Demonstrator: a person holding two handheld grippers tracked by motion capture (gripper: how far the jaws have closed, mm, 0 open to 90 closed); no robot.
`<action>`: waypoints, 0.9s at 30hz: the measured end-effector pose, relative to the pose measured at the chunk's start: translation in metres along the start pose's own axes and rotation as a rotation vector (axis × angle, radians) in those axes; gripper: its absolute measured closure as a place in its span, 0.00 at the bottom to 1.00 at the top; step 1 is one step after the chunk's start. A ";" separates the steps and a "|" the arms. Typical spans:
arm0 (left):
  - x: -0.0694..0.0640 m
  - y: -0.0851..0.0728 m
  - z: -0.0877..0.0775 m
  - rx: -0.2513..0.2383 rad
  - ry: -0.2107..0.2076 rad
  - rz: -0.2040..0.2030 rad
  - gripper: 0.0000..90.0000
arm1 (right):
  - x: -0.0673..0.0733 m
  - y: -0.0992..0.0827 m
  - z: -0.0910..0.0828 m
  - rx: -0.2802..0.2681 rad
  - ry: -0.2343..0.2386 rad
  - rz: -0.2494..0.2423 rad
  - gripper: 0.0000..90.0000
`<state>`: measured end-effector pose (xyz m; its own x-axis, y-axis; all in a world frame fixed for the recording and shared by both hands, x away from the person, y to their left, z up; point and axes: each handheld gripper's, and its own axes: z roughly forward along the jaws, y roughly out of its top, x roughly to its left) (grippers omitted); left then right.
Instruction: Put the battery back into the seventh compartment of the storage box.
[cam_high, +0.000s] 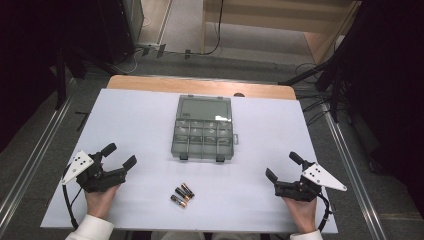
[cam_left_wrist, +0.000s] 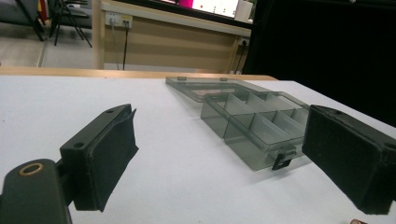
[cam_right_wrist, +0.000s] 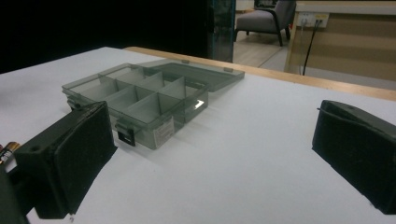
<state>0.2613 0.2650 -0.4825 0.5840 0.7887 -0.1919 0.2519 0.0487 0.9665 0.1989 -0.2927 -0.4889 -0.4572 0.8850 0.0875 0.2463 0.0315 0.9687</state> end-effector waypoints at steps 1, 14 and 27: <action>0.000 0.000 0.000 0.002 -0.001 0.001 0.11 | -0.001 0.000 0.000 0.005 0.000 0.002 0.00; -0.002 -0.001 0.001 0.007 -0.009 -0.002 0.11 | 0.004 0.003 0.009 0.090 -0.003 0.015 0.00; 0.000 -0.001 0.001 0.005 -0.008 -0.011 0.11 | 0.021 0.015 0.022 0.119 0.060 -0.063 0.00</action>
<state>0.2620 0.2639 -0.4836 0.5872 0.7833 -0.2042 0.2623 0.0546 0.9634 0.2121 -0.2634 -0.4776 -0.5241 0.8505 0.0448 0.3134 0.1437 0.9387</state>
